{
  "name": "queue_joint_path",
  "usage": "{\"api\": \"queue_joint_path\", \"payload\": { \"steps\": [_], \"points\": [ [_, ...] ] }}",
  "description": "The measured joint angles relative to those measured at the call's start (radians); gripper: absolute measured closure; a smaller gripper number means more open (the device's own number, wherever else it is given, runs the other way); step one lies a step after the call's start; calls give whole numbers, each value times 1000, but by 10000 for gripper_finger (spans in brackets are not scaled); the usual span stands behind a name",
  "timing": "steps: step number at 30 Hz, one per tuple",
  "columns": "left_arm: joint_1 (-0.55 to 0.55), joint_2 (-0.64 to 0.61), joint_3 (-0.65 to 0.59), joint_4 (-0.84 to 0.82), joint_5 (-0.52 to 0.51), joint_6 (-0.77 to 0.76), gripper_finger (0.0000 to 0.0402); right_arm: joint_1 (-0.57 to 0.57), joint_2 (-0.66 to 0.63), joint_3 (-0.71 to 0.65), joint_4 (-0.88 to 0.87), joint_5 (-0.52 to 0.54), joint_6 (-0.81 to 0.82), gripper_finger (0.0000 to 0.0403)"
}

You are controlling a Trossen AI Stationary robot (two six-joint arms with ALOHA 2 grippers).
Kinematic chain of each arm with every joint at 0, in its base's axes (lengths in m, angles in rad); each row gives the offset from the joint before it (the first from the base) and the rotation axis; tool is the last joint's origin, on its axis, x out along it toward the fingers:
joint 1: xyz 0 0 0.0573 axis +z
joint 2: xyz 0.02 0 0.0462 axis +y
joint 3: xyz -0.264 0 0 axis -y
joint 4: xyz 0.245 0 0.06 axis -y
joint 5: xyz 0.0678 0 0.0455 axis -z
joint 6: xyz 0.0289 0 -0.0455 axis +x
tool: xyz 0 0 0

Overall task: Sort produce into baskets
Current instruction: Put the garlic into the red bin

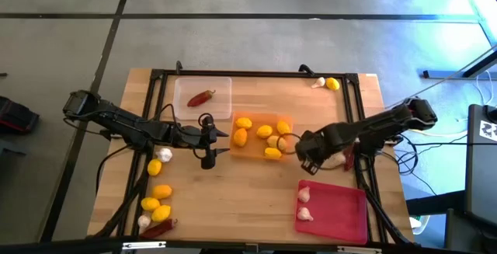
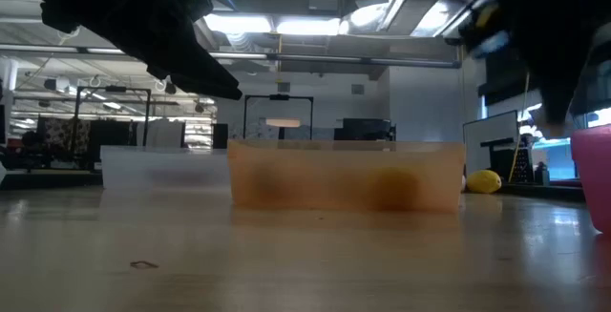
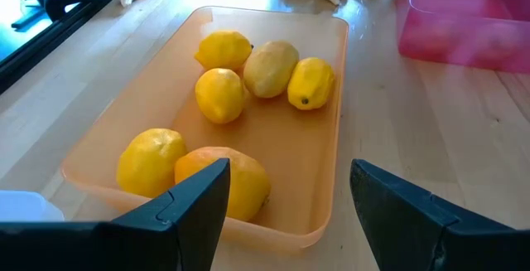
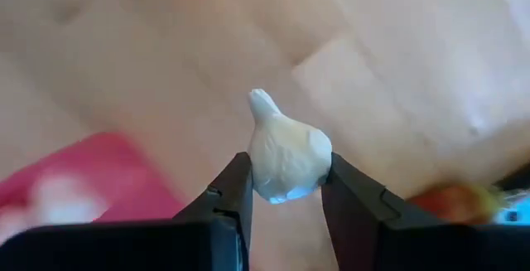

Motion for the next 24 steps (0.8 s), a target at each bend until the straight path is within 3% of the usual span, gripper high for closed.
{"api": "queue_joint_path", "payload": {
  "steps": [13,24],
  "points": [
    [0,0,0,0,0,0,155,333,12,62,105,-135,260,297],
    [0,0,0,0,0,1,155,516,45,61,216,-67,342,297]
  ]
}}
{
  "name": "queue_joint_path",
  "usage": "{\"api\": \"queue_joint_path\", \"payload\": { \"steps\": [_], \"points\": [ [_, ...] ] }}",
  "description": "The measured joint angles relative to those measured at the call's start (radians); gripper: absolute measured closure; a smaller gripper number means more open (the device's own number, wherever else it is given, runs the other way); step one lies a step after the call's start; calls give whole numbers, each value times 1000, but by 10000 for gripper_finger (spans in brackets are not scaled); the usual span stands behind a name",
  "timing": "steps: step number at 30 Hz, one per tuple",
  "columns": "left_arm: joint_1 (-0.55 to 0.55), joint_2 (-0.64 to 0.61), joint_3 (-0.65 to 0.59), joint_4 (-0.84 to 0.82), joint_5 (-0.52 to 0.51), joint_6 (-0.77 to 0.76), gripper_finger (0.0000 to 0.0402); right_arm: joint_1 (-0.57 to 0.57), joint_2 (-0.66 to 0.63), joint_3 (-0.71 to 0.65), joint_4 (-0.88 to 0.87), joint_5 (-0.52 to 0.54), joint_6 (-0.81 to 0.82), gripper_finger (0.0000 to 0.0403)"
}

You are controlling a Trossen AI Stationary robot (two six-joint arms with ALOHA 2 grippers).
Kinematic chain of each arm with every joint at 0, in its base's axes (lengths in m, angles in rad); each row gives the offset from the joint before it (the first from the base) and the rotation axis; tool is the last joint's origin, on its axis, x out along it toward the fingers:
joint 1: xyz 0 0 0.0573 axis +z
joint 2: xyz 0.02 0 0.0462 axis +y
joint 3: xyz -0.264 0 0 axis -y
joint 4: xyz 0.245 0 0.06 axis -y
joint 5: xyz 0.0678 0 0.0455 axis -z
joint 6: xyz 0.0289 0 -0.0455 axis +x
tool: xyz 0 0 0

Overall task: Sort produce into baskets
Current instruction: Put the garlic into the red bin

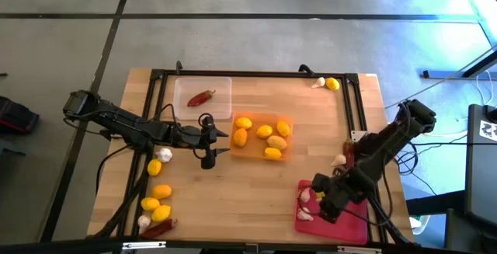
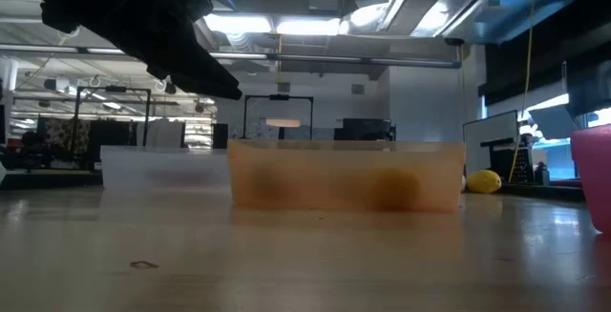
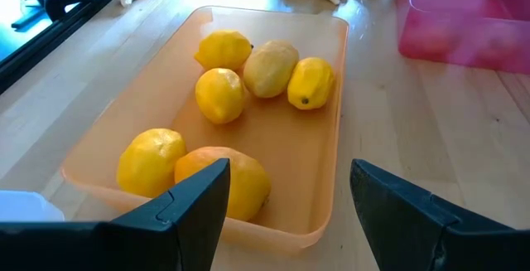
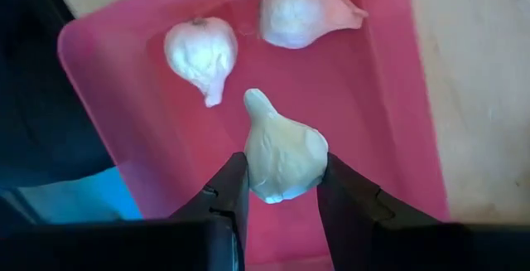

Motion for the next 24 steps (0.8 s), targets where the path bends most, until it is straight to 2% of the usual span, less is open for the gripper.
{"api": "queue_joint_path", "payload": {
  "steps": [5,11,19,24],
  "points": [
    [0,0,0,0,0,0,155,31,65,0,17,55,-1,297],
    [0,0,0,0,0,0,155,29,150,0,36,67,-30,293],
    [0,0,0,0,0,1,155,28,239,0,4,66,-31,251],
    [0,0,0,0,0,1,155,27,248,0,5,64,-27,209]
  ]
}}
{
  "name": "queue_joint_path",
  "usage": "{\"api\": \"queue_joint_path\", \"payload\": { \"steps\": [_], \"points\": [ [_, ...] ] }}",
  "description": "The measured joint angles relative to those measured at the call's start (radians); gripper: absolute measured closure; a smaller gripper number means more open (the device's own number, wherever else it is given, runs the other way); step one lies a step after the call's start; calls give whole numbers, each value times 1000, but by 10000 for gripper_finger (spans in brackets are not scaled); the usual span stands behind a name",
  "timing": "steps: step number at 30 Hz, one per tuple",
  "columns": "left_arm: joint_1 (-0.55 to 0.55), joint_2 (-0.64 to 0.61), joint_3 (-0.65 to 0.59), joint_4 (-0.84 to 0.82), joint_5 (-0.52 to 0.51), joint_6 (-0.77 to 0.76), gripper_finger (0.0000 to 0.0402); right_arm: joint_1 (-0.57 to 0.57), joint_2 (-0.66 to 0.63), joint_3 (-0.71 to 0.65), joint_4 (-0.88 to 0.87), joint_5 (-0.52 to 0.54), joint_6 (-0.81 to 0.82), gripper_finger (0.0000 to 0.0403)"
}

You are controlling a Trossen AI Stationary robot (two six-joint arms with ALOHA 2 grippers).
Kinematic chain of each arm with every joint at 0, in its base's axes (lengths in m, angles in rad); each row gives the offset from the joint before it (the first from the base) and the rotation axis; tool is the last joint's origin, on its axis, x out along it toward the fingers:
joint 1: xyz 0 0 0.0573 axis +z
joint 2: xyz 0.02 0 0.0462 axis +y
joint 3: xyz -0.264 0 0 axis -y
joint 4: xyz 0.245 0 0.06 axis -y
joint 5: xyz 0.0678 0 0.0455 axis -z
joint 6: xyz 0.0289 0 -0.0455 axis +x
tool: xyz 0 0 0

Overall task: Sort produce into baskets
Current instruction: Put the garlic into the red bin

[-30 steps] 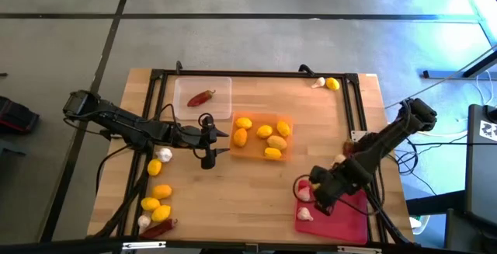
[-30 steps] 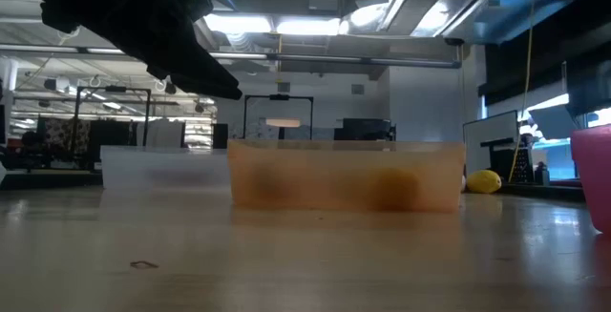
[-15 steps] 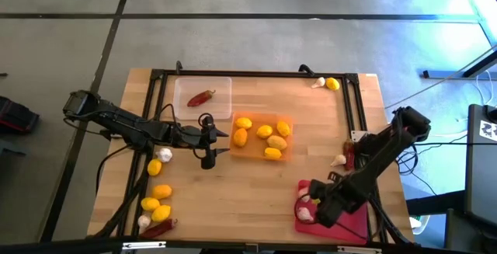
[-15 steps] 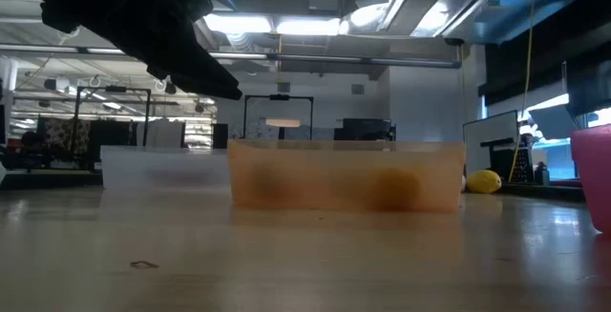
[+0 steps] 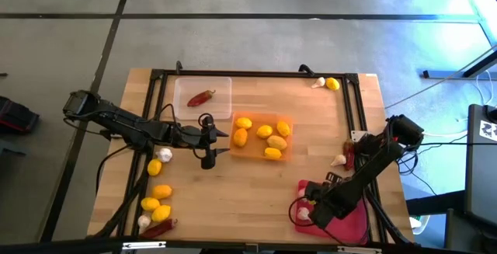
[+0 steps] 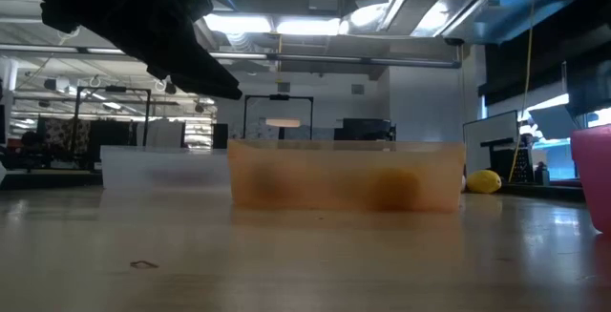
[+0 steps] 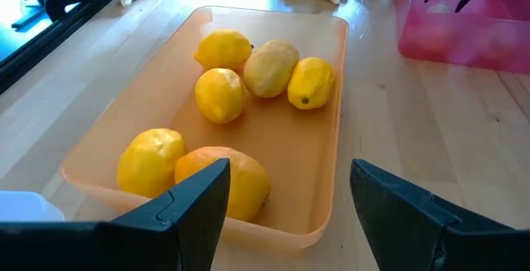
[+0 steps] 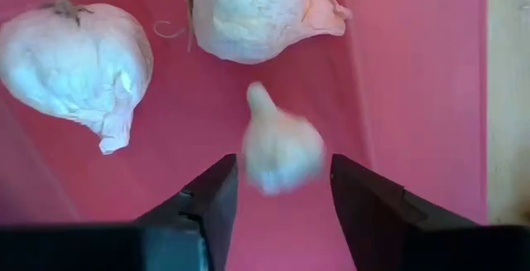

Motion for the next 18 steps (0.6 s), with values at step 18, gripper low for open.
{"api": "queue_joint_path", "payload": {
  "steps": [18],
  "points": [
    [0,0,0,0,0,0,155,-38,-234,0,-157,103,60,155]
  ]
}}
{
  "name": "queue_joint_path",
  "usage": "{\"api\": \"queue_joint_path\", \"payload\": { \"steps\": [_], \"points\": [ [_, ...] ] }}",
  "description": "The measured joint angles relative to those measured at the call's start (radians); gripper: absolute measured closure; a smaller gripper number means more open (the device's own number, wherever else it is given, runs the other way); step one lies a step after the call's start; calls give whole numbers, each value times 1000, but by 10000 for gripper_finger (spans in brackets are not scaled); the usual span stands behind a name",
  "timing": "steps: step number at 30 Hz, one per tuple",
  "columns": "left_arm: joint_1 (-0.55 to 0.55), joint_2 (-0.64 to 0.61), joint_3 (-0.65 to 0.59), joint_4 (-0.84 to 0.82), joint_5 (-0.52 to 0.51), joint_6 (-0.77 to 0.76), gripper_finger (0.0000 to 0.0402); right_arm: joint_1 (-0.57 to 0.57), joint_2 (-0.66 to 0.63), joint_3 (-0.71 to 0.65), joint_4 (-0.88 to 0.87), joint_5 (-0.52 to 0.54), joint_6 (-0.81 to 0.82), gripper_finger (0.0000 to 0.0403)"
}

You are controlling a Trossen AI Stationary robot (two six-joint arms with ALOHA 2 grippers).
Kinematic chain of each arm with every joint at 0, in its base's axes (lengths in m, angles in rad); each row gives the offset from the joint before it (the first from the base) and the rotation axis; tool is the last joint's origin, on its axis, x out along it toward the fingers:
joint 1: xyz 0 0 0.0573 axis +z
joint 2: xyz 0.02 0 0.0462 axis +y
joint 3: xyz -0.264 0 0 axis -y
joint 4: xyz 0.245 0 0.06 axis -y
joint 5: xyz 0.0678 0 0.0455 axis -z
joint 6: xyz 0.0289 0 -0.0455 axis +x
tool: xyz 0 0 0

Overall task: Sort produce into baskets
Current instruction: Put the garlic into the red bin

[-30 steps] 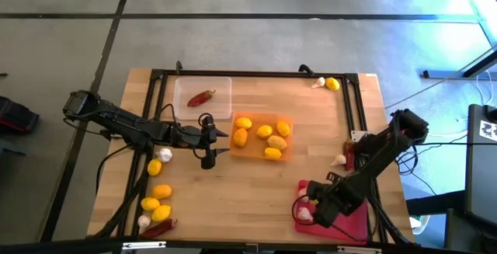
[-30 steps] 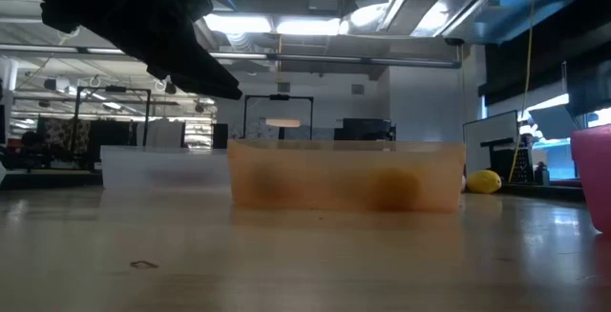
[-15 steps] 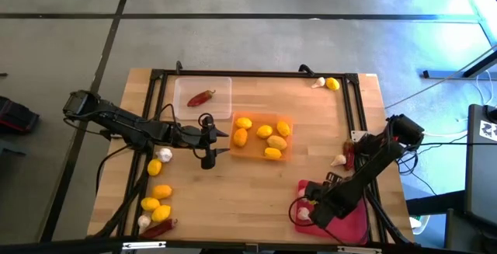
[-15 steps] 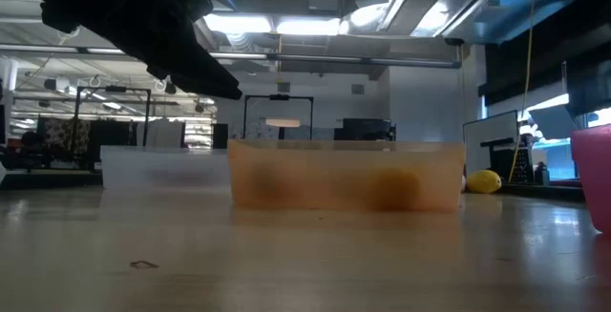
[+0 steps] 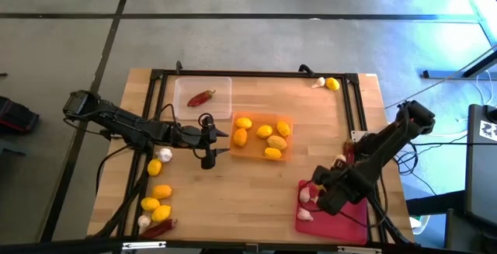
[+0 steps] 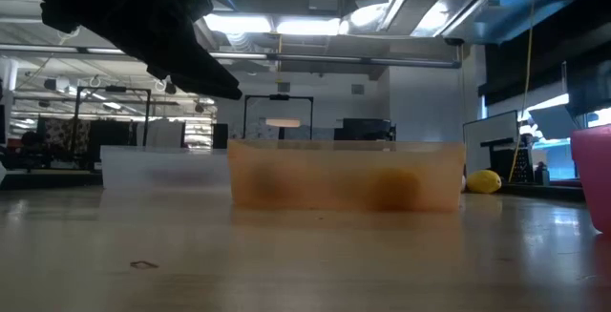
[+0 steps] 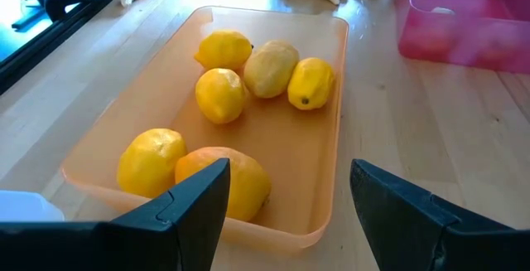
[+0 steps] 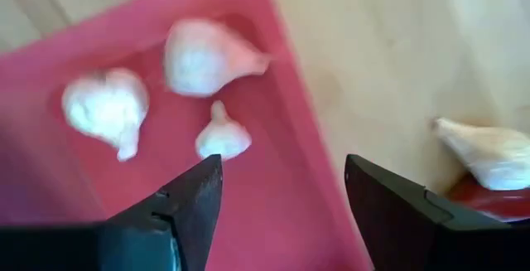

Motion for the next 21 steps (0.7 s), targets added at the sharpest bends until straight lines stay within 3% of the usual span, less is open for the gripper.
{"api": "queue_joint_path", "payload": {
  "steps": [11,15,21],
  "points": [
    [0,0,0,0,0,3,155,-80,-43,-17,-279,47,50,155],
    [0,0,0,0,0,1,155,-147,-43,-72,-277,28,31,155],
    [0,0,0,-1,0,7,155,-260,-43,-180,-202,-86,-101,155]
  ]
}}
